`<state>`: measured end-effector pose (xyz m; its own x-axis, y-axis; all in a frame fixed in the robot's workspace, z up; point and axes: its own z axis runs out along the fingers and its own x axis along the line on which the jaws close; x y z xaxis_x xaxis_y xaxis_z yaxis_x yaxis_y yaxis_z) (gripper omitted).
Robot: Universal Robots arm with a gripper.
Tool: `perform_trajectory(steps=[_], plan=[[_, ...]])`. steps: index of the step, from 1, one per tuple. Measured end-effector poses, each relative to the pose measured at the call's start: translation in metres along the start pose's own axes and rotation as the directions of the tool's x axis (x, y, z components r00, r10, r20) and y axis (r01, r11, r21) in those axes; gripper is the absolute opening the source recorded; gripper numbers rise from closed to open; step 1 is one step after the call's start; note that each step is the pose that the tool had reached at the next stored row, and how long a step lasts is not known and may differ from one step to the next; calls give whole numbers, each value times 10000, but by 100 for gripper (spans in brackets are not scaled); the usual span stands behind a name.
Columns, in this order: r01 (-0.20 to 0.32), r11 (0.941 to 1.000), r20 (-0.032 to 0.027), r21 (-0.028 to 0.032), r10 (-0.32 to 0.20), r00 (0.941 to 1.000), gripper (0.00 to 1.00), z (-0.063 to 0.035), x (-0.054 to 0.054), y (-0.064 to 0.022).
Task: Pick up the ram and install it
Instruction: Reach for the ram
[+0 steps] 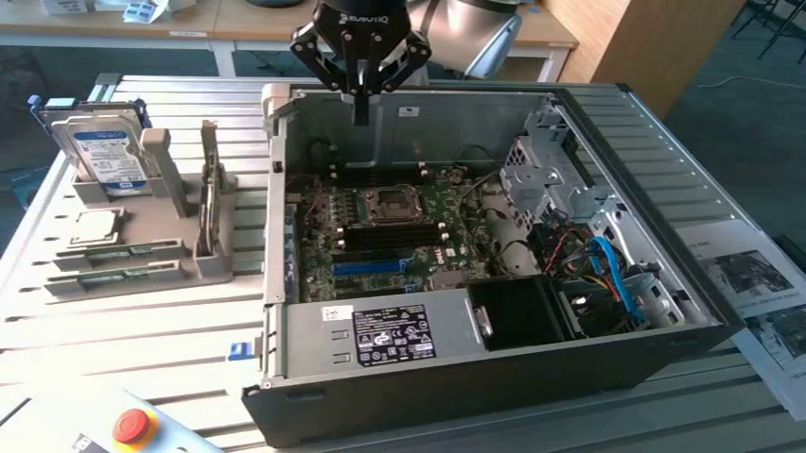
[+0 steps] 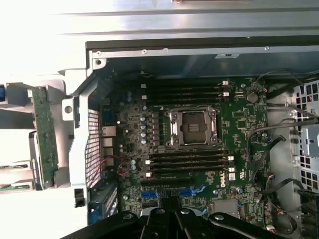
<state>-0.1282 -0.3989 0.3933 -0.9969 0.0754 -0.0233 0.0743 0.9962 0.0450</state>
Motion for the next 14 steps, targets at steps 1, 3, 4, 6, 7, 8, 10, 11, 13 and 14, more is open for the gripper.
perform_trajectory(steps=[1,3,4,6,7,8,10,11,13,14], plan=[[-1,10000,0,0,1,10000,10,-1,32,-2],[1,10000,0,0,-1,10000,10,-2,100,-7],[2,10000,0,0,-2,10000,10,-3,137,-10],[0,10000,0,0,0,10000,10,-5,218,-16],[2,10000,0,-1,-2,10000,10,-6,256,-19],[1,10000,0,0,-1,10000,10,-7,295,-22],[0,10000,0,0,0,10000,10,-9,372,-27],[1,10000,0,0,-1,10000,10,-10,408,-30],[1,10000,0,0,-1,10000,10,-11,484,-36],[0,10000,0,-1,0,10000,10,-12,522,-39]])
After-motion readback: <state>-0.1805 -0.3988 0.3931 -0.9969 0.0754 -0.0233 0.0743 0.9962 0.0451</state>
